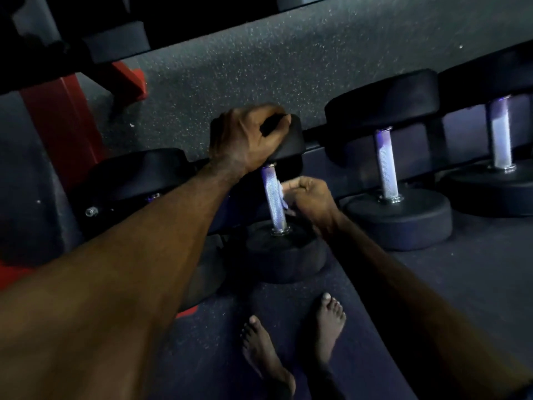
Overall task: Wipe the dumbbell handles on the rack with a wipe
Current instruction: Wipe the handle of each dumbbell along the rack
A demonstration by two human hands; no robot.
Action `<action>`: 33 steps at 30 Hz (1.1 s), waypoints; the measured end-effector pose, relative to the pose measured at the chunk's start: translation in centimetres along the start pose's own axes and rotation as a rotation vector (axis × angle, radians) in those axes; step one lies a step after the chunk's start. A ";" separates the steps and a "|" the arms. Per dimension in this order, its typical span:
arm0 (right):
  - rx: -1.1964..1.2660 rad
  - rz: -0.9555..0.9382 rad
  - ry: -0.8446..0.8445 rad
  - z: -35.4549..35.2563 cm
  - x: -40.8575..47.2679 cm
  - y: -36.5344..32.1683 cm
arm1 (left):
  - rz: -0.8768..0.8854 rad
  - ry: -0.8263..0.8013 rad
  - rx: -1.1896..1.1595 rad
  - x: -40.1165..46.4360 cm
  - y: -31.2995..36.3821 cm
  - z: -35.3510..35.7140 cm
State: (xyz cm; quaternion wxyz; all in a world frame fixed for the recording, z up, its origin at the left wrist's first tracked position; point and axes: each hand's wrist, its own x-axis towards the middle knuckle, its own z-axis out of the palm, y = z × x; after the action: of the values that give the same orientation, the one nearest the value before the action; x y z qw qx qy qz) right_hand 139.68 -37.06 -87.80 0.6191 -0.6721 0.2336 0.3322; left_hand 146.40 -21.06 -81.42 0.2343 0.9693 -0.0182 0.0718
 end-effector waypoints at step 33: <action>-0.289 0.100 -0.287 0.5 0.2 -0.4 | -0.041 -0.026 0.004 0.3 0.2 0.4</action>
State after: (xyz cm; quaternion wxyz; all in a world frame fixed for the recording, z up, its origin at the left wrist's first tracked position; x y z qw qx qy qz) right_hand 140.07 -36.44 -87.68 0.5259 -0.6872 0.1259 0.4850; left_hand 146.69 -21.46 -81.64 0.2333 0.9709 -0.0014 0.0547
